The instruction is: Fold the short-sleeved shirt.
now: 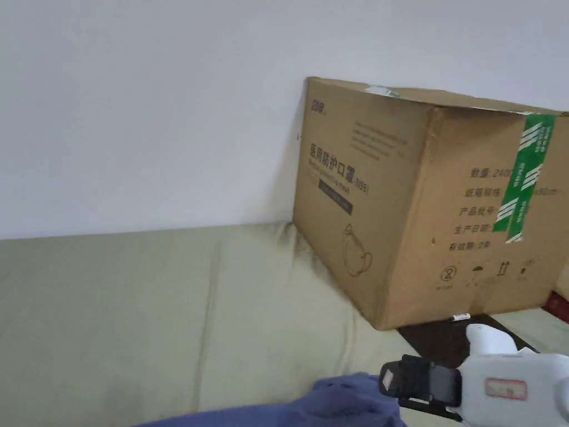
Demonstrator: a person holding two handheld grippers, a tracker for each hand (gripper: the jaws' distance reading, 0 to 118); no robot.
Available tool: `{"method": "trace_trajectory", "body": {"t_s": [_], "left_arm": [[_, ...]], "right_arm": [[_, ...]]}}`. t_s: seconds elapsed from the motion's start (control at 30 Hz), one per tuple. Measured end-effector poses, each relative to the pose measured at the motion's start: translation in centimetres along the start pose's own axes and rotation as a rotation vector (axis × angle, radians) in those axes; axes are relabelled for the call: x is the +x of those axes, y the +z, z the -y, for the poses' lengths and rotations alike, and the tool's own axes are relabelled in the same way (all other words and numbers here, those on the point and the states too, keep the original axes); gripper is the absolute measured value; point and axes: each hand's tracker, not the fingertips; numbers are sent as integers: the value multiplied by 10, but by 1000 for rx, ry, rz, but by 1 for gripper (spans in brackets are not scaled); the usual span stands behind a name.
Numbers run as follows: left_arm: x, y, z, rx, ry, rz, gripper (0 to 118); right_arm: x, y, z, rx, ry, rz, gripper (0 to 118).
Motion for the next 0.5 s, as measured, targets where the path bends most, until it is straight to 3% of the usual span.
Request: {"method": "trace_trajectory", "body": {"t_s": [0.03,0.1,0.17,0.33,0.43,0.5], "left_arm": [[0,2,1,1,-2,3,6],[1,1,1,-8,-4,1,6],[1,1,2,-14,2,4,6],[2,-9,2,-49,-9,2,6],[2,-16,3,-72,-22,2,6],[1,-20,4,-85,-20,5,6]], "right_arm": [[8,-16,-12,0,-54,-7,118],[20,-59,-34,-100,-29,97,118],[31,-102,-48,-211,-23,116,118],[51,-172,-60,-330,-171,128,115],[41,-188,-55,-378,-76,161,110],[26,-187,-49,-392,32,203,90]]}}
